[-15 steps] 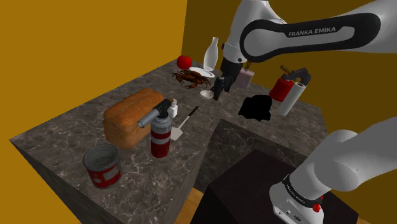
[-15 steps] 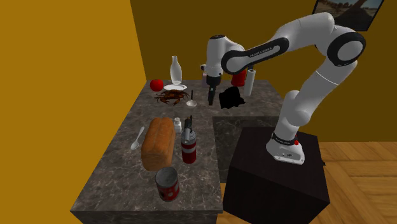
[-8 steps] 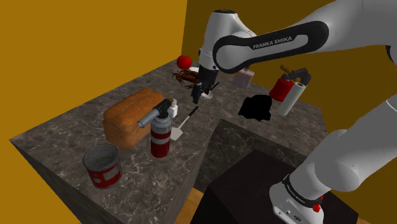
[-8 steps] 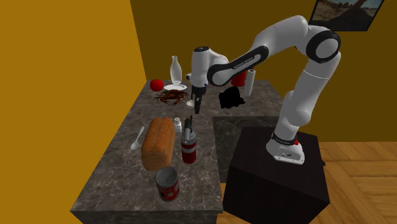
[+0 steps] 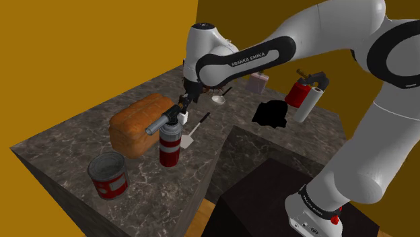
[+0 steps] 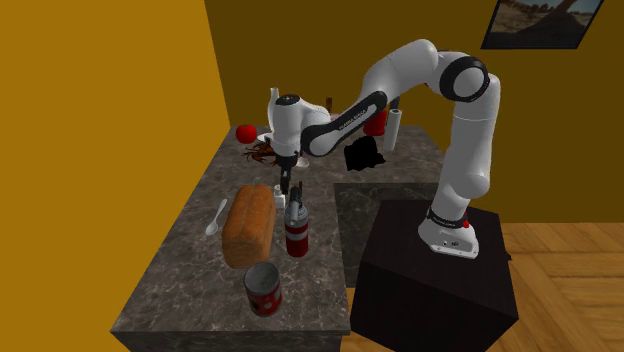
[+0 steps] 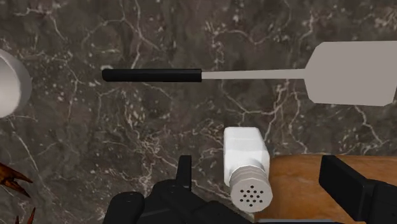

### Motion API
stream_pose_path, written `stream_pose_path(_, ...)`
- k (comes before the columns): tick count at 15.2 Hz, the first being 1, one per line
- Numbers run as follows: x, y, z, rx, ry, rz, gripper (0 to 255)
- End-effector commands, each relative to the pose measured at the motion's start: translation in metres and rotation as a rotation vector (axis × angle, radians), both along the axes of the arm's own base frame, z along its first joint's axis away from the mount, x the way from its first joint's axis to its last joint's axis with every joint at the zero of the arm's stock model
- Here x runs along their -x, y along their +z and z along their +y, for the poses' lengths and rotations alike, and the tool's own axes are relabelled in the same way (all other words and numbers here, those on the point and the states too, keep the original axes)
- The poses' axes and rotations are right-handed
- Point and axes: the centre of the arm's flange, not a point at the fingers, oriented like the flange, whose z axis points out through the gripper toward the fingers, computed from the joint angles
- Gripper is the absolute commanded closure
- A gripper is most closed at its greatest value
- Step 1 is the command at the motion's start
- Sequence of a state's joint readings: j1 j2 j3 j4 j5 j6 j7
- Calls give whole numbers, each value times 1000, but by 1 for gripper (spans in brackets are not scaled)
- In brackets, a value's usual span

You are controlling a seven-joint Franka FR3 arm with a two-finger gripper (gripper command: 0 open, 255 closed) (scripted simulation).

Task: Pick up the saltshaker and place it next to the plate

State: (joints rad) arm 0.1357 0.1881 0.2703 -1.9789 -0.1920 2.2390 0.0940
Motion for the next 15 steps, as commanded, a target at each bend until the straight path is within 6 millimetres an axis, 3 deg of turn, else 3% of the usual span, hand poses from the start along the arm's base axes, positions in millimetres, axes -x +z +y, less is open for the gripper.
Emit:
stream_pose_path(1, -8, -7, 10, 5, 14, -6, 0)
stream_pose_path(8, -13, -47, 7, 5, 14, -6, 0)
stream_pose_path(15, -13, -47, 7, 5, 14, -6, 0)
